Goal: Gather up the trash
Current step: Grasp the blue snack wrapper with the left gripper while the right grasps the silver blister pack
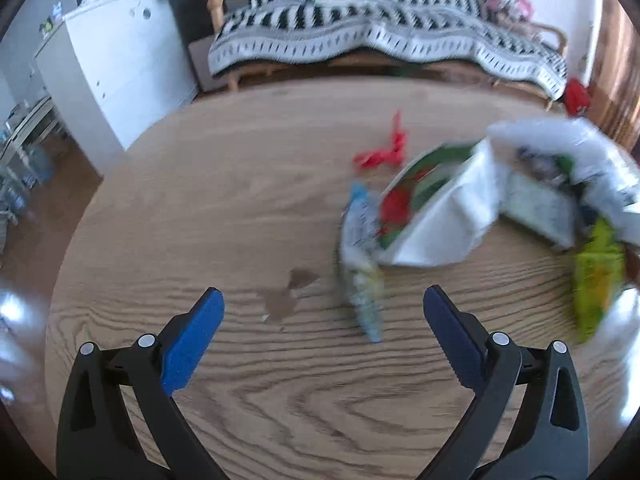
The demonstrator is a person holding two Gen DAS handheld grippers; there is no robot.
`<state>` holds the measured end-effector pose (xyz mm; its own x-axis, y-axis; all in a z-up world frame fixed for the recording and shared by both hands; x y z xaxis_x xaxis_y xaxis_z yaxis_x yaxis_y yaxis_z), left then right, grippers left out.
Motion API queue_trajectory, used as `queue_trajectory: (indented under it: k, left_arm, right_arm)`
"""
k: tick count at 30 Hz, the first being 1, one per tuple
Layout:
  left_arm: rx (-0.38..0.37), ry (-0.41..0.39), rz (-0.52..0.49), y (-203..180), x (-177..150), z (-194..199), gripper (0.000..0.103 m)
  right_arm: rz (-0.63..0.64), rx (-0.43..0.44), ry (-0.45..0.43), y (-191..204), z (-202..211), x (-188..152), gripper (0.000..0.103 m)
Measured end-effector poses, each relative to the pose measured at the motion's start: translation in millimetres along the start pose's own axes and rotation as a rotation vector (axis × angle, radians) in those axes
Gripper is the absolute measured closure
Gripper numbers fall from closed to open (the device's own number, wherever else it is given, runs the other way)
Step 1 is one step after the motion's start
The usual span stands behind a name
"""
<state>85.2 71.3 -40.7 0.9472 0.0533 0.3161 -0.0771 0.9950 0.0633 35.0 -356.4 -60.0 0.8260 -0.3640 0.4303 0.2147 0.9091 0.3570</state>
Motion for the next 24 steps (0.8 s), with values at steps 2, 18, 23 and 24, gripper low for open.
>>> queue_trajectory:
  k: [2, 18, 23, 24]
  left_arm:
    - [-0.036, 0.017, 0.026, 8, 0, -14, 0.006]
    - [-0.052, -0.036, 0.052, 19, 11, -17, 0.007]
    - [-0.067, -0.076, -0.001, 8, 9, -8, 0.087]
    - [-0.103, -0.075, 0.013, 10, 9, -8, 0.089]
  right_arm:
    - [0.014, -0.008, 0.013, 4, -3, -2, 0.006]
    - [0.044, -0.109, 0.108, 25, -45, 5, 0.034]
    - [0.104, -0.024, 0.166, 38, -51, 1, 0.085]
    - [0.108, -0.002, 0.177, 39, -52, -1, 0.087]
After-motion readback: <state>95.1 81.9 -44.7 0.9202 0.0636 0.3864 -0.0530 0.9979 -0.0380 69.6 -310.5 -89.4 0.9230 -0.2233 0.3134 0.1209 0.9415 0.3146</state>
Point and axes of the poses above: each gripper's, at about its wrist camera, not at the fingertips, and z roughly against the way its jaws point, y to its left, x to its top, the point moved 2 cm from there along -z, roughly the way its jaws point, and after that the axes turned 15 degrees about y, right-handed, at the moved point
